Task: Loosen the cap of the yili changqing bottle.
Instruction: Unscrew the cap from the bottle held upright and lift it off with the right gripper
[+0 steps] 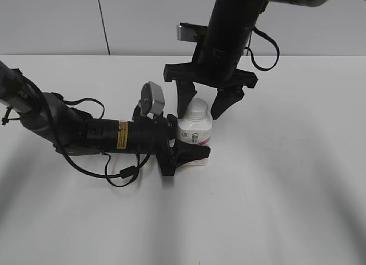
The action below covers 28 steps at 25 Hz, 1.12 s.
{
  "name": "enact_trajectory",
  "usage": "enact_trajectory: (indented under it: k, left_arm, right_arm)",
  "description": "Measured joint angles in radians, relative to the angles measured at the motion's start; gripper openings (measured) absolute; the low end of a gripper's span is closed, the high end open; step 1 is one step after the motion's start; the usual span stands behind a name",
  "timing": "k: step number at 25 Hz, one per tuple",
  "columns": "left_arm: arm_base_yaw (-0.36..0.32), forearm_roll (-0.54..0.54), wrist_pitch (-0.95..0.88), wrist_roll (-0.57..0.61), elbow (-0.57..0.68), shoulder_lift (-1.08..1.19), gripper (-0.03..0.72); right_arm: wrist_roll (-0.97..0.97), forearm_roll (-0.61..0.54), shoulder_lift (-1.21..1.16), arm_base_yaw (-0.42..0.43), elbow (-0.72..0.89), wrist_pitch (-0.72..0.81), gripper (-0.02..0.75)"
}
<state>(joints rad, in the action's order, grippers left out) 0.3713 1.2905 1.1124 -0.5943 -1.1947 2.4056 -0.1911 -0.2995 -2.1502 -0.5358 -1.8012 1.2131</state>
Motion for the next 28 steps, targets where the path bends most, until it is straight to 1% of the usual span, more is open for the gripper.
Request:
enact_trajectory:
  k: [6,13,20,28]
  left_arm:
    - [0.000,0.000,0.000,0.000,0.000,0.000,0.421]
    - [0.000,0.000,0.000,0.000,0.000,0.000,0.421]
    - [0.000,0.000,0.000,0.000,0.000,0.000,0.421]
    - [0.000,0.000,0.000,0.000,0.000,0.000,0.421]
  right_arm:
    - [0.000,0.000,0.002,0.000,-0.039,0.003,0.554]
    - [0.000,0.007,0.003,0.000,-0.039,0.003,0.552]
    - [0.001,0.027,0.003,0.000,-0.039,0.003,0.459]
    - [0.001,0.027,0.003,0.000,-0.039,0.003,0.421]
